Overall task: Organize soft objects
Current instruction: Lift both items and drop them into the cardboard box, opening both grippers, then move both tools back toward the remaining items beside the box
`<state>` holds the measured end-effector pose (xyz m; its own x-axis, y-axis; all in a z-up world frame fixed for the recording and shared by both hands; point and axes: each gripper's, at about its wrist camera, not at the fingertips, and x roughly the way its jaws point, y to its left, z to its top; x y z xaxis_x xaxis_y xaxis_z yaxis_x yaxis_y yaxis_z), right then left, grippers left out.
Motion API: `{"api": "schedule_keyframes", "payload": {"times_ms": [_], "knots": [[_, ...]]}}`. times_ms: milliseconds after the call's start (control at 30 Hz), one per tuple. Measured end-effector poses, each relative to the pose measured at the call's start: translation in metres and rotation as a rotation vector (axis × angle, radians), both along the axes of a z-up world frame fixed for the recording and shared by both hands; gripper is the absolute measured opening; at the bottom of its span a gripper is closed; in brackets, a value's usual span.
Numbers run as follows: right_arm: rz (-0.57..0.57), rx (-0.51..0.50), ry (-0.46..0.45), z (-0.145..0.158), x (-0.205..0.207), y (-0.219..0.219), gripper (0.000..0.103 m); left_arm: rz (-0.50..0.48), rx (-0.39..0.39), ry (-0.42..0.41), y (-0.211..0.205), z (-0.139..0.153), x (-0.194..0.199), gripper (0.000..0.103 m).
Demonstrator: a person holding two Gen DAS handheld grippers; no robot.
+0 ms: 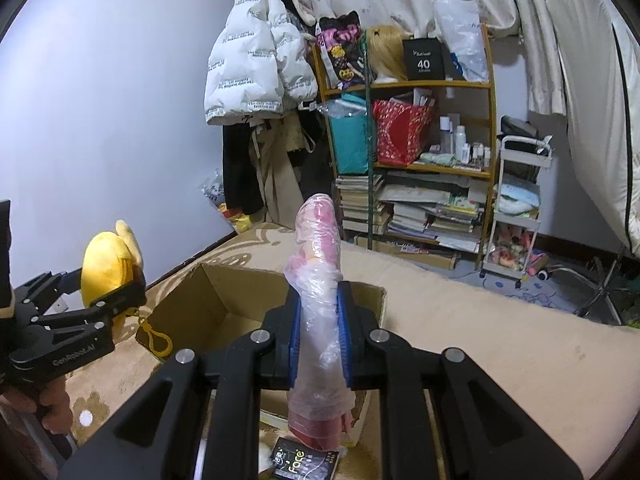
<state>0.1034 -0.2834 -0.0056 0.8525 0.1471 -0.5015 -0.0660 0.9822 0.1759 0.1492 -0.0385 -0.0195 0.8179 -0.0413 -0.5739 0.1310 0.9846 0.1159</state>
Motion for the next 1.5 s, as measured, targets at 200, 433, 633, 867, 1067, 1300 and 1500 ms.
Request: {"api": "schedule_keyframes", "payload": {"times_ms": [200, 433, 633, 867, 1067, 1300, 1500], "knots": [[0.014, -0.001, 0.018, -0.014, 0.006, 0.003, 0.017, -0.004, 0.011, 0.014, -0.005, -0.011, 0.008, 0.072], [0.026, 0.031, -0.001, -0.017, 0.006, 0.004, 0.017, -0.009, -0.02, 0.035, -0.004, -0.017, 0.013, 0.072], [0.038, -0.008, 0.01, -0.021, 0.008, 0.011, 0.018, -0.032, -0.027, 0.057, -0.008, -0.021, 0.013, 0.072], [0.037, -0.008, 0.012, -0.022, 0.009, 0.012, 0.021, -0.051, -0.027, 0.068, -0.013, -0.022, 0.011, 0.074], [0.029, 0.029, 0.025, -0.024, 0.01, 0.007, 0.022, -0.058, -0.019, 0.102, -0.015, -0.027, 0.012, 0.077], [0.027, 0.016, 0.032, -0.024, 0.003, 0.008, 0.037, -0.04, -0.012, 0.1, -0.013, -0.023, 0.004, 0.088], [0.011, 0.028, 0.033, -0.02, -0.01, 0.007, 0.063, -0.03, -0.015, 0.122, -0.007, -0.017, -0.013, 0.097]]}}
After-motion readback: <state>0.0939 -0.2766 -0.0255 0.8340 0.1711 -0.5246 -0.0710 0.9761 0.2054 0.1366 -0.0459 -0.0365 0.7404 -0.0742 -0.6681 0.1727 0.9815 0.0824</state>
